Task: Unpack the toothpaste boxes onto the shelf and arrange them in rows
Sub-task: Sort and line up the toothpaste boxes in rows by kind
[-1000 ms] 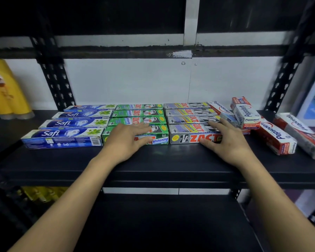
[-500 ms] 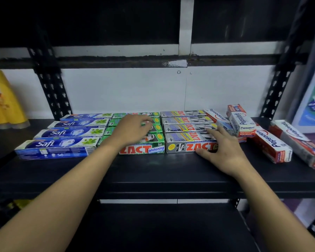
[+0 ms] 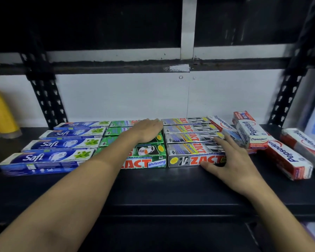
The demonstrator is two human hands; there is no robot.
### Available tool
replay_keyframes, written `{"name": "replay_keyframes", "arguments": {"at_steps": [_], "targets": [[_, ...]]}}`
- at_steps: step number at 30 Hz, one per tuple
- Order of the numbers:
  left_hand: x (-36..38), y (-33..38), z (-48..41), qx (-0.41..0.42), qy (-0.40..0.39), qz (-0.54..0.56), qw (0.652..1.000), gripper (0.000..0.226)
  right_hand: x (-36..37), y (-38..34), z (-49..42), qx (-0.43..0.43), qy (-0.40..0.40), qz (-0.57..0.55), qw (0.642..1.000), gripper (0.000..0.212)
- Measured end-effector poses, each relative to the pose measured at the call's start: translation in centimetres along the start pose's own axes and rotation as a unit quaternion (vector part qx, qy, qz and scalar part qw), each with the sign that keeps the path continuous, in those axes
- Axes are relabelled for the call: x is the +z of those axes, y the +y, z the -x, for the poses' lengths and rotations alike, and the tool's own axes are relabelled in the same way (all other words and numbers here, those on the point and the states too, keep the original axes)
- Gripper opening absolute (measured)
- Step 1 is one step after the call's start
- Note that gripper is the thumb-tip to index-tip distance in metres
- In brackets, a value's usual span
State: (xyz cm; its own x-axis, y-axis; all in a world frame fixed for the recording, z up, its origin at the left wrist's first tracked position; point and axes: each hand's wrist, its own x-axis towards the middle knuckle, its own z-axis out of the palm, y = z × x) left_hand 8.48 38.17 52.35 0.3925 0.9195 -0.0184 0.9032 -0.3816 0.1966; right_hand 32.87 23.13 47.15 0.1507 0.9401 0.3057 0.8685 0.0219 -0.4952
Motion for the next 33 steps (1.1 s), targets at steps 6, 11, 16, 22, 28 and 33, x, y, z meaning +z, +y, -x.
{"name": "replay_keyframes", "arguments": {"at_steps": [6,11,16,22,28,33], "targets": [[0.5,-0.6,-1.0,-0.001,0.011,-0.012,1.0,0.055,0.0,-0.1,0.1,0.0,-0.003,-0.001,1.0,0.091],[0.5,-0.2,-0.8,-0.004,0.025,-0.03,0.999,0.052,-0.2,-0.2,0.2,0.005,-0.007,0.001,1.0,0.09],[0.5,-0.4,-0.8,-0.006,0.029,-0.028,0.999,0.052,-0.2,-0.3,0.2,0.006,-0.009,0.002,1.0,0.09],[-0.3,0.4,0.4,0.01,0.049,-0.002,0.999,0.066,-0.3,-0.4,0.2,0.008,-0.001,-0.002,1.0,0.088],[0.0,5.7,6.0,0.084,0.129,0.095,0.983,0.05,-0.2,-0.4,0.3,0.014,-0.001,0.002,1.0,0.087],[4.1,10.3,10.2,0.115,0.195,0.008,0.974,0.052,-0.5,-0.1,0.4,0.002,0.034,-0.054,0.998,0.066]]}}
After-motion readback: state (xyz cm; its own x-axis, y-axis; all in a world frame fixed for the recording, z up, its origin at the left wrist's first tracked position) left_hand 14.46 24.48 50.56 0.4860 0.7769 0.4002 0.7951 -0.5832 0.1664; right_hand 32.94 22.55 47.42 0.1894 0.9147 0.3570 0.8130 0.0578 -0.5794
